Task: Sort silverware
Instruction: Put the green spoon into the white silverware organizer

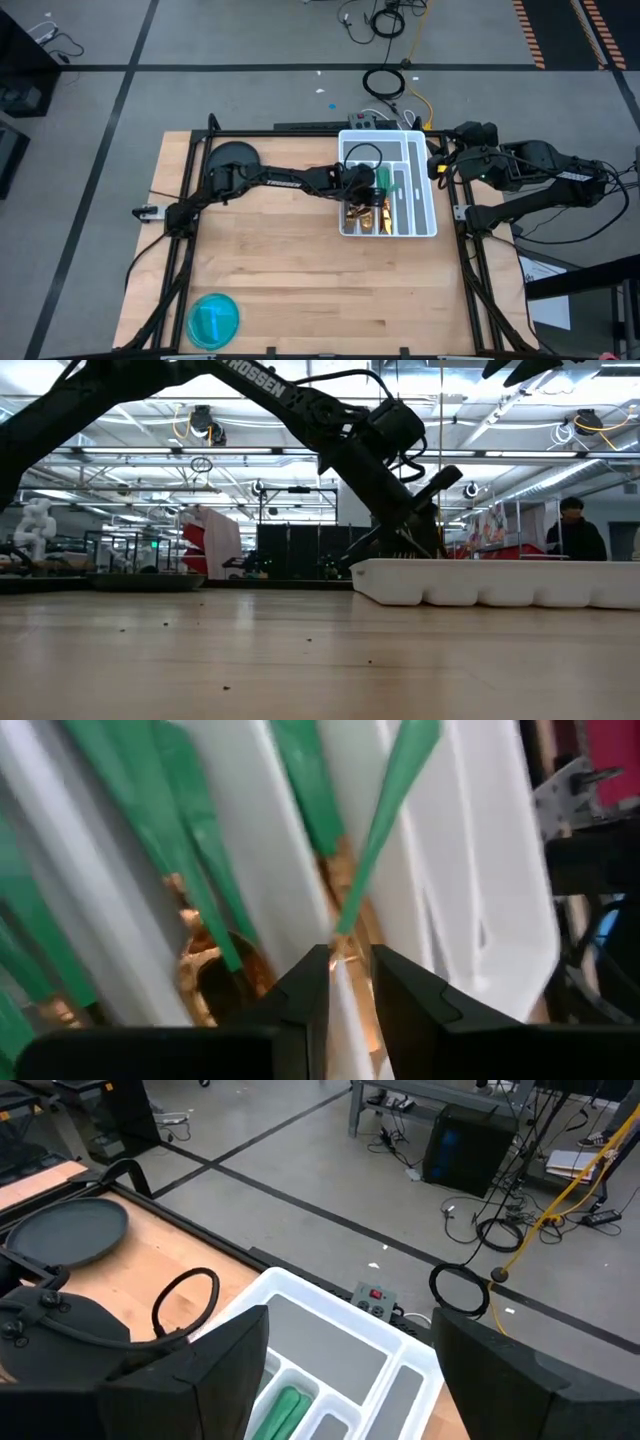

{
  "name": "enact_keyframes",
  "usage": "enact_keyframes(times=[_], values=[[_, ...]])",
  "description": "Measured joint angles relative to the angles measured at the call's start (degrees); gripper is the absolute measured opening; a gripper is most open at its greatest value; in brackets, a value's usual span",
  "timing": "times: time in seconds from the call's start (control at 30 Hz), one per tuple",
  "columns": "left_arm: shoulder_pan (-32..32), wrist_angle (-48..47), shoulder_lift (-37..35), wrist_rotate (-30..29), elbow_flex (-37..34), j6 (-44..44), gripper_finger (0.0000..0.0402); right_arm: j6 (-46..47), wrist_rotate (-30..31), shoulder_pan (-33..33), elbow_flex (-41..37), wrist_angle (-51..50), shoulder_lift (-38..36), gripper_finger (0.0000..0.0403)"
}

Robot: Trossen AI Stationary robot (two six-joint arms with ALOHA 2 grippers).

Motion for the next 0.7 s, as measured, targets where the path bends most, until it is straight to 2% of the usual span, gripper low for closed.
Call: enact_keyframes(times=[0.17,0.33,0.47,0.53,0.6,0.7], values=[[0.0,2.3,-1.3,1.8,0.7,1.3,0.0084,2.9,1.3,-1.9,-3.4,-0.6,0.0,0.0274],[0.5,2.7,-6.7,6.2,1.8,7.3,0.0085,3.5,-8.9,-3.6,-14.4,1.4,0.5,0.0274],[1.4,-7.0,-16.1,6.3,1.9,16.2,0.0084,8.9,-14.2,-3.9,-23.6,6.3,1.0,0.0259],[1.8,-14.9,-21.6,2.7,1.9,21.7,0.0084,12.1,-16.0,-4.5,-27.6,9.5,1.6,0.0235],[1.8,-21.0,-26.6,-3.6,1.9,25.8,0.0084,13.3,-18.3,-5.5,-31.1,13.9,2.5,0.0197],[1.7,-26.3,-33.7,-12.8,1.9,29.6,0.0084,13.3,-22.7,-7.5,-34.4,20.3,4.4,0.011]])
